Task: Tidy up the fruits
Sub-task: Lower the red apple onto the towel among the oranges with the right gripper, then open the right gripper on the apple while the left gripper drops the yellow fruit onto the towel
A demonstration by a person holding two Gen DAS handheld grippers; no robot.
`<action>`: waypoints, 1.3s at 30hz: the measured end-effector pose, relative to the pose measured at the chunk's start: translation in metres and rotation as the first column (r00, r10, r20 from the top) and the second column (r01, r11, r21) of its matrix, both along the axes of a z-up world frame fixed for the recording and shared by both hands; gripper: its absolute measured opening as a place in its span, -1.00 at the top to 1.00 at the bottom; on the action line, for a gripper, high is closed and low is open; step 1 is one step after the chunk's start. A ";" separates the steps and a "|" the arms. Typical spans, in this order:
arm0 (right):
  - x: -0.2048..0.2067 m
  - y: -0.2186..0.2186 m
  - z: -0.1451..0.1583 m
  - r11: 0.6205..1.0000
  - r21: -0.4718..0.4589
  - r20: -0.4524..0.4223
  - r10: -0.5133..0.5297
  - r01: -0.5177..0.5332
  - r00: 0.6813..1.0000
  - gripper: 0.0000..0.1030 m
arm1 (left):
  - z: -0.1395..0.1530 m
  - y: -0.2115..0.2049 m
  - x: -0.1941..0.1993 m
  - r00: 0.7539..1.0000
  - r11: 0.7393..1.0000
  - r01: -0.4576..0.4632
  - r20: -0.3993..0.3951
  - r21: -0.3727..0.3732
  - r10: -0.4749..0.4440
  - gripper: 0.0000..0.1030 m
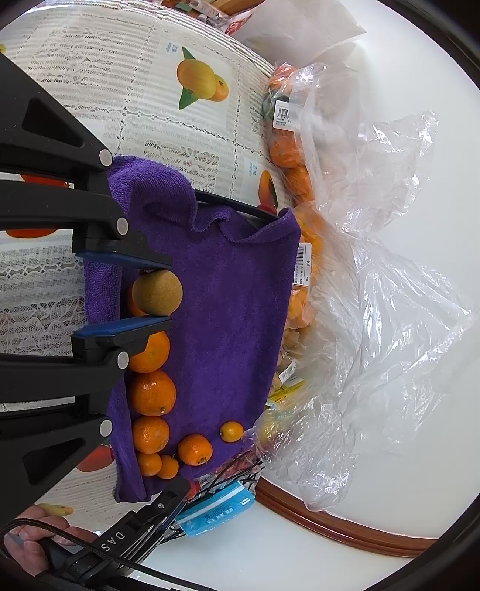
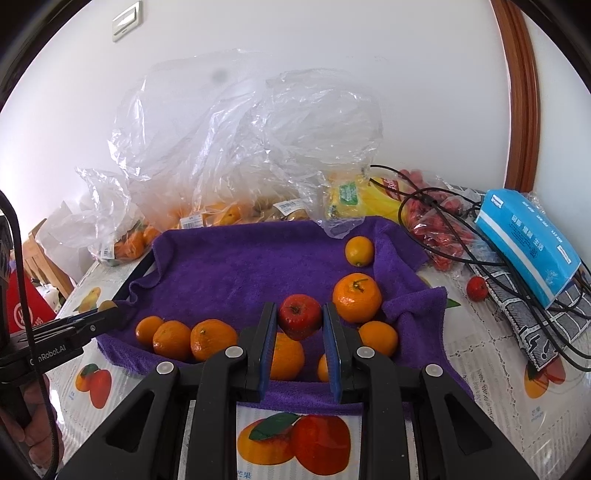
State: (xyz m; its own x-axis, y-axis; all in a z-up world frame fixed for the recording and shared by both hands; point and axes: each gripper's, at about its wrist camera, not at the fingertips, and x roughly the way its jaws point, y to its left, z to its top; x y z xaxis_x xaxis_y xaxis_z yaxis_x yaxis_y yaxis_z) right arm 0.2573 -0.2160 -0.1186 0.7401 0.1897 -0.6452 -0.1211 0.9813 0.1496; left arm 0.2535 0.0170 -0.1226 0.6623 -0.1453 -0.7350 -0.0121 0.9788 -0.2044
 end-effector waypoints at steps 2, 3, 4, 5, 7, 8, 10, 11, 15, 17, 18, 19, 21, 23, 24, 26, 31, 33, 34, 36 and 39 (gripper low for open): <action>0.001 -0.003 0.000 1.000 -0.002 0.000 -0.011 0.011 1.000 0.52 | 0.000 0.002 0.000 1.000 1.000 -0.007 -0.003 -0.003 0.007 0.53; 0.002 -0.004 -0.001 1.000 0.000 -0.001 -0.014 0.014 1.000 0.52 | 0.000 0.003 0.000 1.000 1.000 -0.009 -0.002 -0.008 0.009 0.53; 0.002 -0.006 -0.001 1.000 0.003 0.000 -0.019 0.019 1.000 0.52 | 0.000 0.004 0.000 1.000 1.000 -0.012 -0.003 -0.011 0.012 0.53; 0.003 -0.007 -0.001 1.000 0.005 0.000 -0.025 0.025 1.000 0.52 | 0.000 0.005 0.000 1.000 1.000 -0.017 -0.006 -0.014 0.017 0.53; 0.004 -0.009 -0.002 1.000 0.004 -0.005 -0.029 0.029 1.000 0.52 | -0.001 0.006 0.000 1.000 1.000 -0.021 -0.009 -0.018 0.021 0.53; 0.004 -0.009 -0.002 1.000 0.005 -0.005 -0.031 0.031 1.000 0.52 | -0.001 0.006 0.000 1.000 1.000 -0.021 -0.011 -0.020 0.021 0.53; 0.006 -0.008 -0.003 1.000 0.004 -0.013 -0.027 0.027 1.000 0.52 | -0.002 0.006 0.001 1.000 1.000 -0.021 -0.013 -0.022 0.021 0.53; 0.007 -0.008 -0.005 1.000 0.004 -0.018 -0.025 0.026 1.000 0.52 | -0.002 0.007 0.001 1.000 0.999 -0.022 -0.013 -0.023 0.021 0.53; 0.011 -0.004 -0.013 1.000 0.004 -0.050 -0.010 0.010 0.999 0.52 | -0.002 0.008 0.001 1.000 0.999 -0.023 -0.013 -0.024 0.022 0.53; 0.012 -0.002 -0.017 1.000 -0.003 -0.063 -0.006 0.005 0.998 0.52 | -0.002 0.008 0.001 1.000 0.999 -0.023 -0.016 -0.027 0.023 0.53; 0.012 0.000 -0.019 1.000 -0.007 -0.069 -0.002 0.001 0.998 0.52 | -0.002 0.009 0.002 1.000 0.999 -0.023 -0.017 -0.028 0.023 0.53; 0.013 0.001 -0.021 1.000 -0.013 -0.074 -0.001 0.000 0.997 0.52 | -0.003 0.009 0.002 1.000 0.999 -0.024 -0.019 -0.027 0.023 0.53; 0.014 0.002 -0.026 1.000 -0.030 -0.096 -0.002 -0.001 0.995 0.52 | -0.004 0.009 0.002 0.999 0.999 -0.025 -0.023 -0.027 0.024 0.53; 0.015 0.002 -0.029 1.000 -0.027 -0.107 -0.001 -0.002 0.994 0.52 | -0.004 0.010 0.003 0.999 0.999 -0.024 -0.025 -0.030 0.023 0.53; 0.015 0.003 -0.029 1.000 -0.031 -0.106 -0.003 0.000 0.994 0.52 | -0.003 0.010 0.003 0.999 0.999 -0.024 -0.024 -0.030 0.023 0.53; 0.015 0.003 -0.028 0.999 -0.031 -0.108 0.003 -0.006 0.994 0.52 | -0.003 0.010 0.003 0.999 0.999 -0.024 -0.022 -0.030 0.023 0.53; 0.014 0.006 -0.028 0.999 -0.040 -0.106 0.014 -0.018 0.994 0.52 | -0.004 0.009 0.003 0.999 0.999 -0.020 -0.027 -0.029 0.019 0.53; 0.013 0.007 -0.027 0.999 -0.039 -0.108 0.019 -0.023 0.994 0.51 | -0.003 0.008 0.002 1.000 0.999 -0.016 -0.023 -0.028 0.016 0.53; 0.013 0.007 -0.027 0.999 -0.037 -0.108 0.019 -0.023 0.994 0.50 | -0.003 0.008 0.002 1.000 1.000 -0.014 -0.022 -0.028 0.013 0.53; 0.012 0.006 -0.026 0.999 -0.038 -0.106 0.017 -0.021 0.994 0.48 | -0.004 0.006 0.001 1.000 1.000 -0.007 -0.020 -0.021 0.007 0.53; 0.011 0.005 -0.023 0.999 -0.035 -0.102 0.017 -0.021 0.995 0.43 | -0.003 0.005 0.002 1.000 1.000 -0.004 -0.022 -0.018 0.004 0.53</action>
